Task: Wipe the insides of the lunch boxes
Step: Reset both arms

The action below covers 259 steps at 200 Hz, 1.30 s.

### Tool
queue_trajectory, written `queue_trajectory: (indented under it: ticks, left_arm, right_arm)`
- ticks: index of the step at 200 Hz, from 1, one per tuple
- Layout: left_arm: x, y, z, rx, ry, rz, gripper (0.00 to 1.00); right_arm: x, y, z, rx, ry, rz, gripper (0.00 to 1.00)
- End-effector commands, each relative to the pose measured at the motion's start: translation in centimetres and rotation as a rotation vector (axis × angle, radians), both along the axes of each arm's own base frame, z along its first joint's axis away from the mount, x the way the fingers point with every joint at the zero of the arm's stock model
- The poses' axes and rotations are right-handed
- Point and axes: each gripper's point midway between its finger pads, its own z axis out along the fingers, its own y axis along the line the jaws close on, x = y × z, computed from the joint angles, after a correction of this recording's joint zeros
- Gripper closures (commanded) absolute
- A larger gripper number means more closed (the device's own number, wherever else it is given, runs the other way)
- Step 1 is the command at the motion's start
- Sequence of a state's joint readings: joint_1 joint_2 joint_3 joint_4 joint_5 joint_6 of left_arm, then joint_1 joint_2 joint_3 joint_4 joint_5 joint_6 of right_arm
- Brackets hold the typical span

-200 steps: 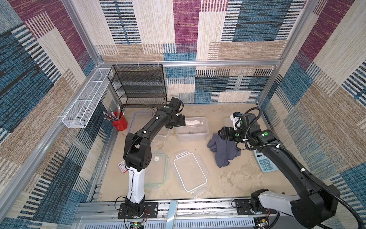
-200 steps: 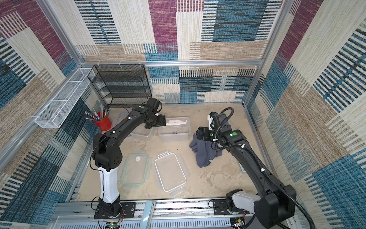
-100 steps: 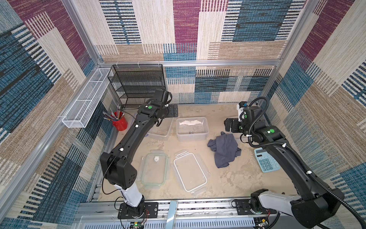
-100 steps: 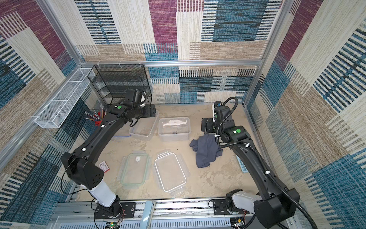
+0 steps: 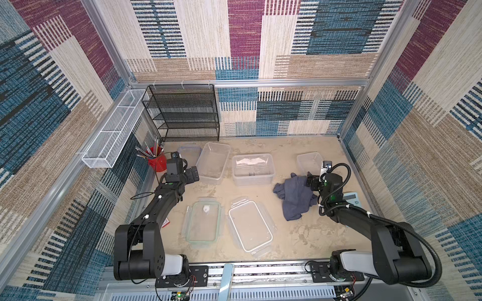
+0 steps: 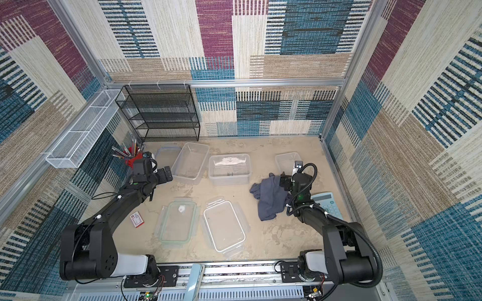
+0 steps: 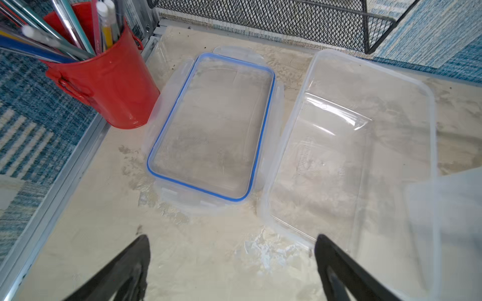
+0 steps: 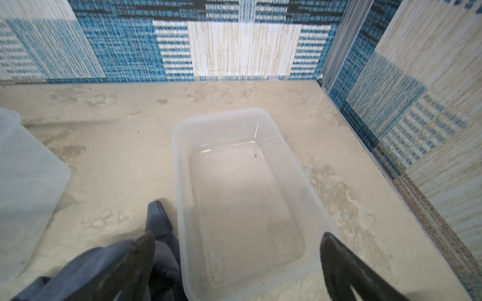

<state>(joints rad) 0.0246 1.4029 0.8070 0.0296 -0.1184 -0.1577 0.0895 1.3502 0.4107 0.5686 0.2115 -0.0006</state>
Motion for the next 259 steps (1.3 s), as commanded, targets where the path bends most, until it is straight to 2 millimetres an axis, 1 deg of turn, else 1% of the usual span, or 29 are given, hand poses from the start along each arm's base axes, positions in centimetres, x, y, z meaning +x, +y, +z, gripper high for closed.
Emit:
queue_trajectory:
  ticks: [1,12,40,51,54,57,70,76,82,91,101,110,116,125,131,142,168,185,191,203,218,225,229,230,234,236,241,248,259]
  left_arm:
    - [1.9,-0.4,1.3,0.013,-0.178,-0.05,0.01]
    - [2.0,-0.6,0.6,0.012,-0.208,-0.06,0.01]
    - [2.8,-0.7,1.3,0.01,-0.283,-0.082,0.01]
    - [3.2,-1.1,1.0,0.006,-0.299,-0.109,0.01]
    - [3.2,-1.1,0.6,-0.003,-0.294,-0.108,0.01]
    - [3.5,-1.1,1.0,-0.012,-0.321,-0.106,0.01]
    - [3.3,-1.8,0.7,-0.074,-0.312,-0.131,0.02]
    - [3.0,-2.0,1.3,-0.078,-0.326,-0.135,0.02]
    - [2.3,-1.9,0.9,-0.083,-0.293,-0.129,0.02]
    - [1.4,-1.7,2.2,-0.063,-0.293,-0.121,0.03]
    - [0.1,-1.1,3.4,-0.024,-0.283,-0.097,0.02]
    - [-1.0,-0.3,4.3,0.015,-0.281,-0.056,0.01]
    - [-1.6,0.2,4.7,0.035,-0.283,-0.034,0.01]
    - [-2.1,0.6,4.8,0.05,-0.29,-0.012,0.01]
    - [-2.4,0.7,4.6,0.055,-0.286,-0.004,0.01]
    - [-2.3,1.0,3.1,0.056,-0.251,0.01,0.01]
    - [-2.1,0.7,-2.2,0.041,-0.056,-0.013,0.01]
    - [-1.7,0.2,-4.6,0.028,-0.061,-0.041,0.02]
    - [-1.2,0.0,-3.9,0.019,-0.098,-0.049,0.03]
    - [-1.0,-0.6,-3.9,0.032,-0.104,-0.089,0.03]
    - [-0.5,-0.1,-3.4,0.075,-0.144,-0.078,0.03]
    - [-0.5,-0.1,-3.7,0.078,-0.163,-0.083,0.01]
    - [-0.5,-0.1,-4.4,0.081,-0.164,-0.084,0.01]
    - [-0.3,-0.1,-4.0,0.082,-0.187,-0.084,0.01]
    - [-0.1,-0.4,-4.2,0.082,-0.212,-0.1,0.01]
    - [-0.3,-0.6,-4.6,0.083,-0.211,-0.111,0.01]
    - [-0.5,-0.9,-4.6,0.086,-0.247,-0.13,0.01]
    - [-1.0,-0.5,-4.1,0.093,-0.293,-0.101,0.01]
    - [-1.6,0.4,-4.3,0.09,-0.287,-0.044,0.01]
  right_arm:
    - [1.1,0.4,3.6,0.014,-0.226,0.028,0.01]
    - [0.7,0.5,3.0,0.014,-0.238,0.031,0.01]
    - [-0.1,0.6,3.5,-0.024,-0.29,0.055,0.01]
    - [-0.3,0.4,3.3,-0.025,-0.31,0.051,0.01]
    - [-0.4,0.3,3.2,-0.023,-0.317,0.048,0.01]
    - [-0.4,0.2,3.2,-0.022,-0.324,0.042,0.01]
    - [-0.1,-0.2,3.0,-0.006,-0.303,0.04,0.01]
    - [-0.2,-0.2,3.1,-0.005,-0.307,0.035,0.01]
    - [-0.3,-0.2,3.1,-0.006,-0.313,0.036,0.01]
    - [-0.6,-0.3,3.1,-0.001,-0.324,0.04,0.01]
    - [-0.7,-0.4,2.9,0.021,-0.326,0.049,0.01]
    - [-1.0,-0.8,2.1,0.04,-0.326,0.053,0.01]
    - [-1.3,-1.0,2.9,0.043,-0.37,0.053,0.01]
    - [-1.0,-0.9,2.2,0.048,-0.322,0.055,0.01]
    - [-1.2,-1.0,2.5,0.045,-0.348,0.052,0.01]
    - [-1.1,-1.0,2.4,0.047,-0.333,0.053,0.01]
    - [-1.1,-1.1,2.5,0.044,-0.34,0.051,0.01]
    - [-1.1,-1.1,2.5,0.044,-0.34,0.052,0.01]
    - [-1.1,-1.1,2.4,0.044,-0.336,0.052,0.01]
    - [-1.1,-1.1,2.5,0.044,-0.34,0.052,0.01]
    - [-1.2,-1.1,2.5,0.043,-0.339,0.052,0.01]
    - [-1.2,-1.1,2.4,0.044,-0.337,0.052,0.01]
    - [-1.1,-1.1,2.5,0.044,-0.338,0.052,0.01]
    - [-1.1,-1.0,2.4,0.045,-0.337,0.053,0.01]
    - [-1.2,-1.1,2.4,0.044,-0.337,0.052,0.01]
    - [-1.2,-1.0,2.5,0.044,-0.338,0.052,0.01]
    - [-1.2,-1.1,2.5,0.044,-0.338,0.052,0.01]
    - [-1.1,-1.0,2.5,0.044,-0.34,0.052,0.01]
    - [-1.1,-1.1,2.5,0.043,-0.337,0.052,0.01]
